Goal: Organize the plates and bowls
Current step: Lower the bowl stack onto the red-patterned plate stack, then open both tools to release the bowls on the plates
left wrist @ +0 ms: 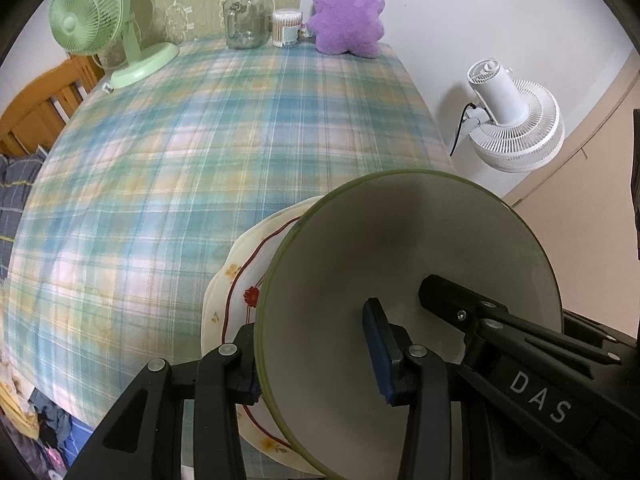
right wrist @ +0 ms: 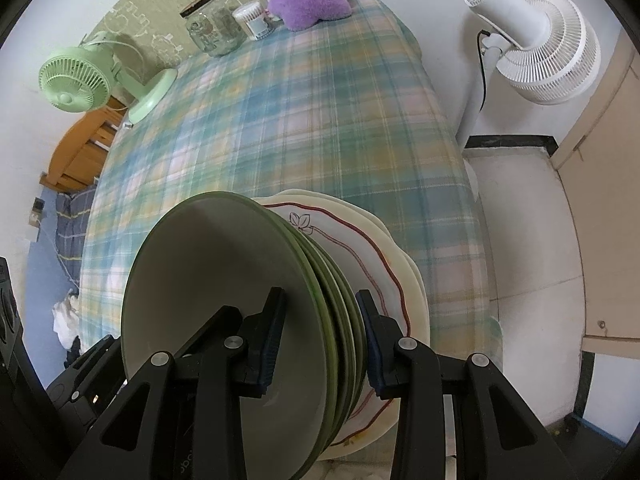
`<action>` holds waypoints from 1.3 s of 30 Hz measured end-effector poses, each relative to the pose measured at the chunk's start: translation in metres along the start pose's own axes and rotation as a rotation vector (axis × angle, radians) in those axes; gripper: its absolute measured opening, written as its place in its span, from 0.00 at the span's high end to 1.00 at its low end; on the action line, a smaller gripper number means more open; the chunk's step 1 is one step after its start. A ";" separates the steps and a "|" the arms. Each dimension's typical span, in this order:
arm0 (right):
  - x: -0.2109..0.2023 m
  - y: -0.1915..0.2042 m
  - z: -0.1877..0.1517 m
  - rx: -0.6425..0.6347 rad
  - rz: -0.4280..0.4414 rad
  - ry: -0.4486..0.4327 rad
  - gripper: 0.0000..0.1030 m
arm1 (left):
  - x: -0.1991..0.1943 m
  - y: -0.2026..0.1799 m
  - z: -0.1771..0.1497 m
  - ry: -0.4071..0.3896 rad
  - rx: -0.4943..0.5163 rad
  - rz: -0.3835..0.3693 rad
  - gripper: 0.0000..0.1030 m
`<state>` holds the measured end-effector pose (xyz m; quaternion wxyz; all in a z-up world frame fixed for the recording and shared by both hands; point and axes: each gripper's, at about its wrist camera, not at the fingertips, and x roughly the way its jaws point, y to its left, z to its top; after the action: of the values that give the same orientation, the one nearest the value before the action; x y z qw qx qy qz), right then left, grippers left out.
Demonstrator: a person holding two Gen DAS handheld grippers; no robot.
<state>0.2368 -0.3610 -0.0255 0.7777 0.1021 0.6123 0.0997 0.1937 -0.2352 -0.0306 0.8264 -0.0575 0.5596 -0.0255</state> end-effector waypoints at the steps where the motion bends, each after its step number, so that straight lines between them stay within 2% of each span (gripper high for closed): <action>1: 0.000 -0.001 -0.001 -0.001 0.004 -0.006 0.61 | 0.000 0.000 0.000 -0.007 -0.001 0.002 0.58; 5: -0.003 -0.006 -0.001 -0.006 0.002 -0.017 0.59 | 0.002 0.003 -0.003 -0.003 -0.029 -0.002 0.49; 11: -0.010 -0.009 -0.008 0.008 -0.068 -0.031 0.45 | 0.001 0.011 -0.010 0.016 -0.055 0.008 0.29; 15: -0.017 -0.003 -0.013 -0.003 -0.087 -0.044 0.45 | -0.010 0.015 -0.012 -0.006 -0.047 0.003 0.27; 24: -0.053 0.029 -0.024 -0.004 -0.155 -0.188 0.44 | -0.057 0.027 -0.007 -0.142 0.085 -0.010 0.22; 29: -0.068 0.058 -0.034 0.021 -0.216 -0.270 0.34 | -0.081 0.054 -0.005 -0.193 0.148 -0.021 0.21; 32: -0.073 0.075 -0.041 0.064 -0.262 -0.313 0.32 | -0.093 0.074 -0.009 -0.241 0.176 -0.028 0.15; 34: -0.076 0.089 -0.045 0.051 -0.287 -0.338 0.31 | -0.099 0.088 -0.010 -0.260 0.193 -0.036 0.14; 36: -0.078 0.102 -0.049 0.049 -0.348 -0.367 0.30 | -0.106 0.100 -0.011 -0.281 0.207 -0.046 0.13; 39: -0.083 0.121 -0.059 0.079 -0.369 -0.410 0.24 | -0.116 0.120 -0.014 -0.317 0.229 -0.035 0.08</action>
<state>0.1566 -0.2659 0.0726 0.8858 0.0371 0.4537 -0.0904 0.1351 -0.1052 0.0560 0.9048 0.0241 0.4146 -0.0939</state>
